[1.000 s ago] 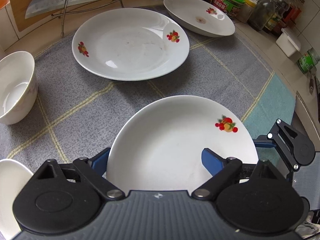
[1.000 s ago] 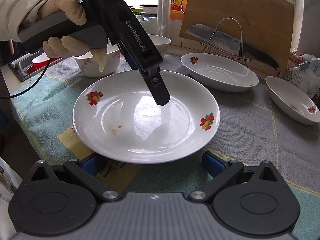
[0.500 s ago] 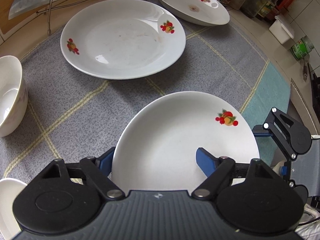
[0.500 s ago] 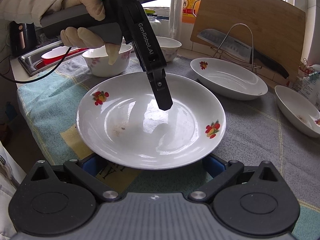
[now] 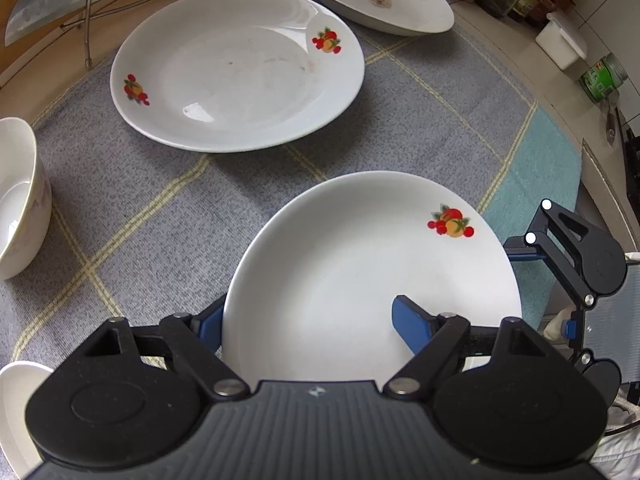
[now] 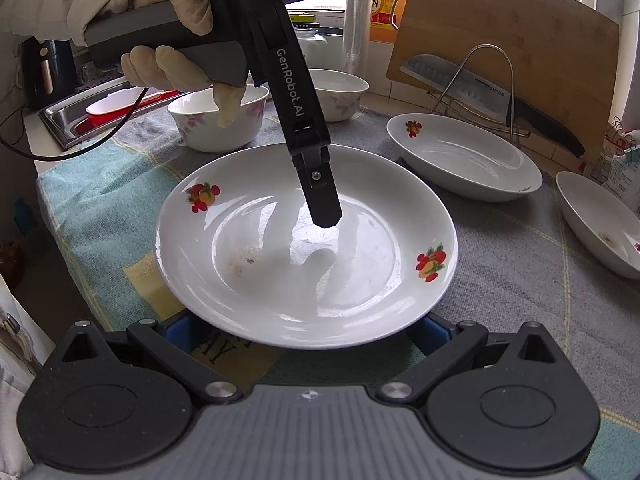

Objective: Organize plates and bowls
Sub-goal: 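Lift the held plate with the left gripper and carry it toward the stained plate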

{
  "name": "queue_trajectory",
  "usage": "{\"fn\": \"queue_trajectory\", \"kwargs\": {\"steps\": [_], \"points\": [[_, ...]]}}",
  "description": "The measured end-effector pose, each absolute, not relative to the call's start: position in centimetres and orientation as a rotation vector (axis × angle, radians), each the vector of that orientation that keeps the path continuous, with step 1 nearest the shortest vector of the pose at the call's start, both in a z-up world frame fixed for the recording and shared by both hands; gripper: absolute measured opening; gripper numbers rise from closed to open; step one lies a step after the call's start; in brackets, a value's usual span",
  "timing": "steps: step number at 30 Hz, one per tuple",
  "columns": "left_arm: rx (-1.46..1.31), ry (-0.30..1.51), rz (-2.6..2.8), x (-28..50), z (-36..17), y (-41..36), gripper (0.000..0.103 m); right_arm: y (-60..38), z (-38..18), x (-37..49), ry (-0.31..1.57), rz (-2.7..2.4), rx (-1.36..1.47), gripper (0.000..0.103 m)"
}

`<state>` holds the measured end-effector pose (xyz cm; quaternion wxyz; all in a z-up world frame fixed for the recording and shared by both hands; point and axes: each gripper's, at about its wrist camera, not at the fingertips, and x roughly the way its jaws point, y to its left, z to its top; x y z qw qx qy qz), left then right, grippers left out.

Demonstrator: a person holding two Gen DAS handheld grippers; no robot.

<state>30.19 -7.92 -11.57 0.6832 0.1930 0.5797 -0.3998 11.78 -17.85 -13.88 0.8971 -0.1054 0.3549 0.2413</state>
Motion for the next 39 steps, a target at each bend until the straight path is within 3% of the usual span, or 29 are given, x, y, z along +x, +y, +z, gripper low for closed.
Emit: {"fn": "queue_trajectory", "kwargs": {"steps": [19,39], "points": [[0.429,1.257,-0.909,30.2,-10.5,-9.2,0.083,-19.3,-13.0,11.7,0.732,0.477,-0.223,0.103],[0.467,1.217,-0.977,29.4,-10.4,-19.0,0.083,-27.4,-12.1,10.3,0.74,0.394,-0.227,0.103]]}}
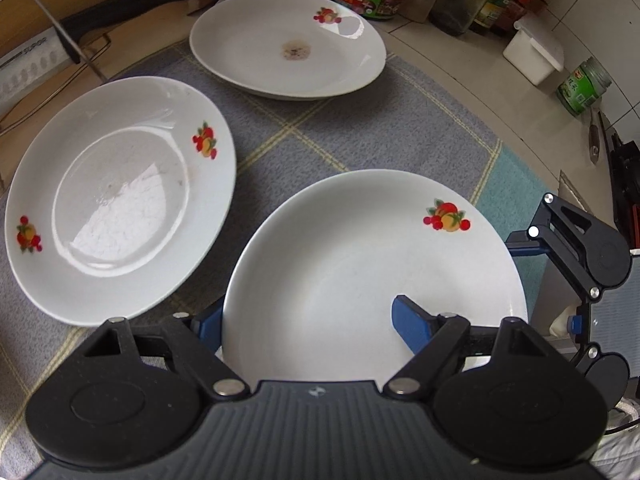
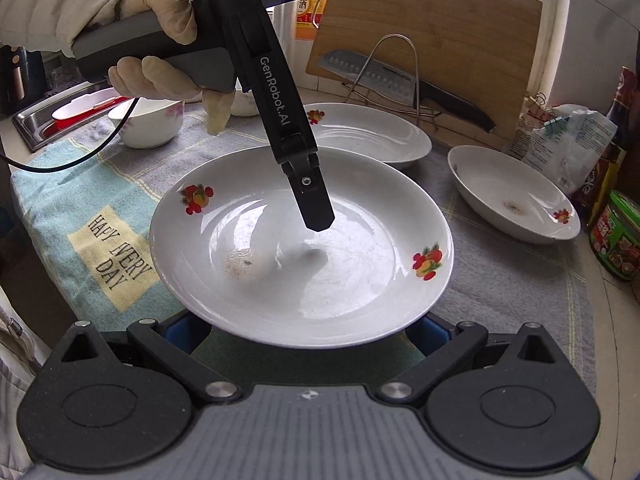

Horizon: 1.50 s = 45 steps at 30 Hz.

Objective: Organize plates and bowls
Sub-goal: 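Lift the held plate with the left gripper and carry it toward the stained plate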

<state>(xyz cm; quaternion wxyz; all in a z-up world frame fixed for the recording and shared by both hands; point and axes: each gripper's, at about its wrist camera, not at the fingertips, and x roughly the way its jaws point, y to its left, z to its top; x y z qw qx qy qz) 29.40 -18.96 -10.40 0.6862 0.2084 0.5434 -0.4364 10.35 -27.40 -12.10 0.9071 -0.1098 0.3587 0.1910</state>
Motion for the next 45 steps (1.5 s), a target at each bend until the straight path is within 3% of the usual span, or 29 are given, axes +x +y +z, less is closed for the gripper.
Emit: {"fn": "queue_trajectory", "kwargs": {"steps": [23,45], "points": [[0.492,1.207,-1.054,29.4,-11.5,-27.6,0.083,-34.8,-12.2,10.0,0.765,0.281,-0.208,0.103],[0.527,1.145,-1.07,29.4,-12.0,-30.4,0.083,-37.9,-13.2,11.0,0.792,0.251,-0.215,0.103]]}}
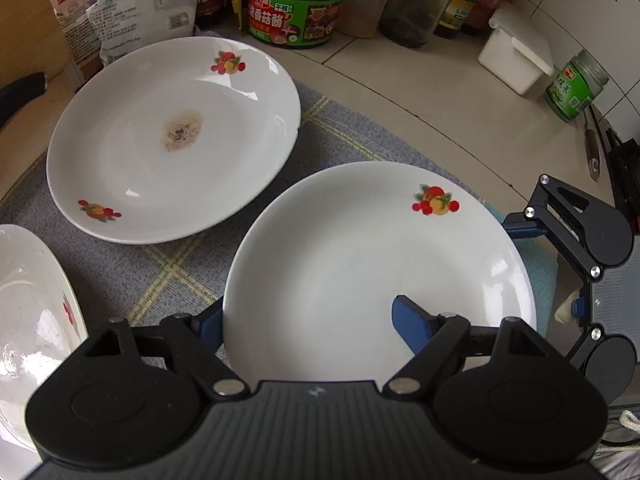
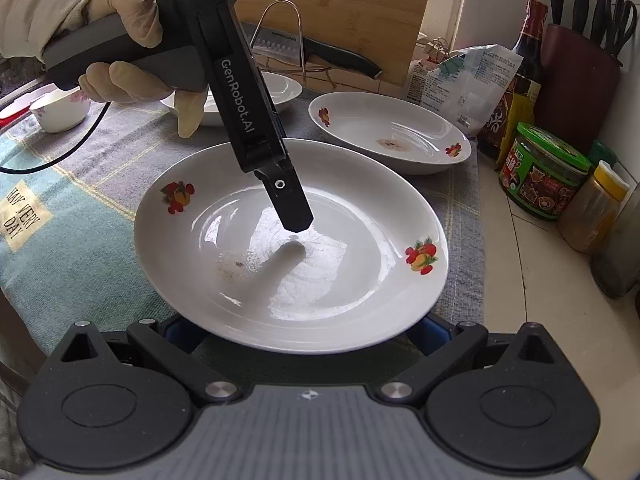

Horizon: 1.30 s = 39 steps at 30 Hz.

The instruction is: Organize plates and bowls

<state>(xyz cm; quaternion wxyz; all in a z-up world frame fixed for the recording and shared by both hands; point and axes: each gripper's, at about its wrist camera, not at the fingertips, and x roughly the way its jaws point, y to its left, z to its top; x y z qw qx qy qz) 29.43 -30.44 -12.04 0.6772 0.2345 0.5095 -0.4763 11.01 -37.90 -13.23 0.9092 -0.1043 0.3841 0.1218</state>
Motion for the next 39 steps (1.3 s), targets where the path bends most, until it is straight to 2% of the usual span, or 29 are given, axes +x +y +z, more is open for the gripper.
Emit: {"fn": "queue_trajectory", "kwargs": {"steps": [15,26,39], "points": [[0.527,1.132,-1.048,29.6,-12.1,-30.3,0.083,-38.1,-13.4,11.3,0.791,0.252,-0.192,0.103],[0.498,1.078,-1.024,28.9,-10.9,-28.4,0.089,-38.0,-13.0,10.5,0.802,0.222,-0.168,0.103],[0.393,0.85,-0.887,24.4,-6.7,-21.3,0.097,-36.6,-9.4,8.3,0.783,0.12,-0.097,0.103]]}}
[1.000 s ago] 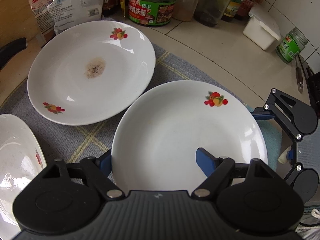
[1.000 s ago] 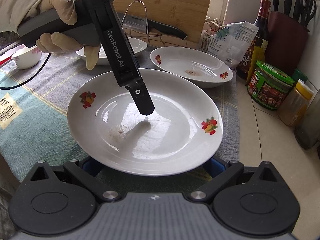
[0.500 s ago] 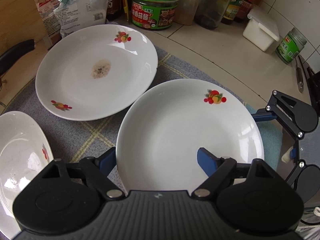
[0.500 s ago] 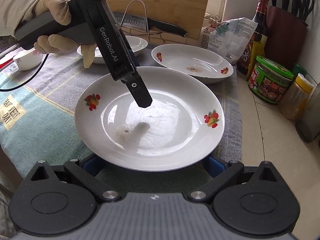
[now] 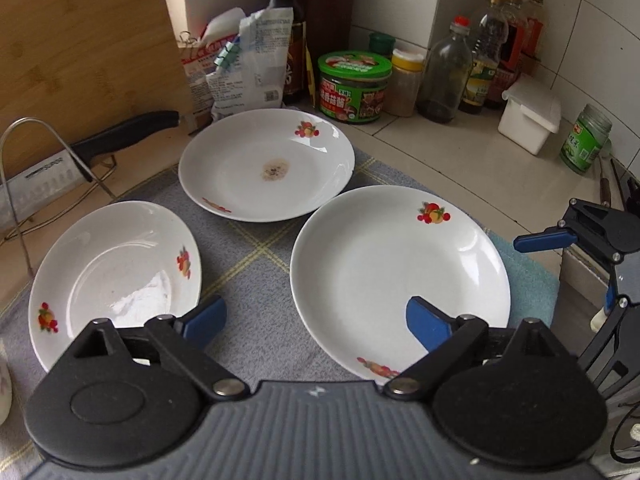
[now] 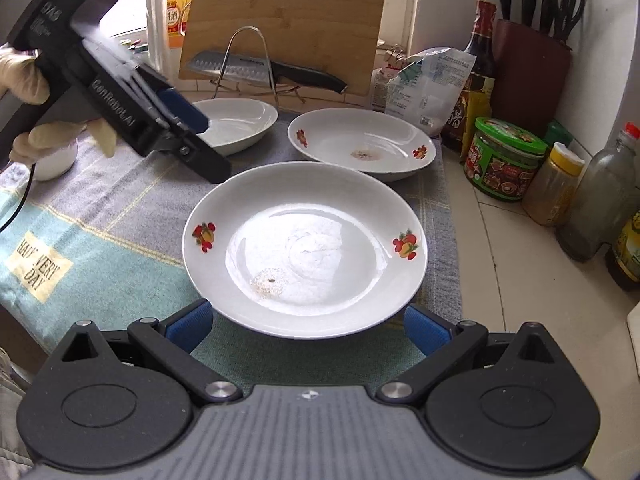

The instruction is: Organize plates and bowls

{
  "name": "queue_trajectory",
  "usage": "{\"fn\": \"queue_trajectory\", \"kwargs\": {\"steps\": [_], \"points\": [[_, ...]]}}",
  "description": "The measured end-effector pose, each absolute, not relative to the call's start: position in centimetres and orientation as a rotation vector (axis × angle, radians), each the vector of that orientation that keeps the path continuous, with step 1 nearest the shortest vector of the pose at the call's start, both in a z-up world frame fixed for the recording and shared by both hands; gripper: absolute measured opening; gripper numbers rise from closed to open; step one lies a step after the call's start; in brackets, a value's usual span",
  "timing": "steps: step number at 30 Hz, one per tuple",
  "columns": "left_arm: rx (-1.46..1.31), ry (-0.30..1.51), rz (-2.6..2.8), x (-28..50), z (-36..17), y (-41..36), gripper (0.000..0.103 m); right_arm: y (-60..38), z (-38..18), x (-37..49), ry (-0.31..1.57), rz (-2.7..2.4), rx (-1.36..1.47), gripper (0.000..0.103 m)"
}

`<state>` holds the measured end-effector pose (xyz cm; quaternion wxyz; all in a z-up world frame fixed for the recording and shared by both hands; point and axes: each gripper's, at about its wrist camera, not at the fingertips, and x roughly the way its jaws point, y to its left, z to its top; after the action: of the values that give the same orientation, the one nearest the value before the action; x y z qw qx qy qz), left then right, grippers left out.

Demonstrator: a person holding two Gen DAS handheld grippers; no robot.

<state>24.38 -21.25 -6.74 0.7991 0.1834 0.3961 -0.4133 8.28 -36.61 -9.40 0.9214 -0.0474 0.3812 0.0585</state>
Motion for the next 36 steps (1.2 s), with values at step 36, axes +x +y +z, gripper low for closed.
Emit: {"fn": "queue_trajectory", "kwargs": {"steps": [36], "points": [[0.254,0.814,-0.579,25.7,-6.7,-21.3,0.1,-42.9,-5.4,23.8,0.786,0.126,0.126,0.103]]}}
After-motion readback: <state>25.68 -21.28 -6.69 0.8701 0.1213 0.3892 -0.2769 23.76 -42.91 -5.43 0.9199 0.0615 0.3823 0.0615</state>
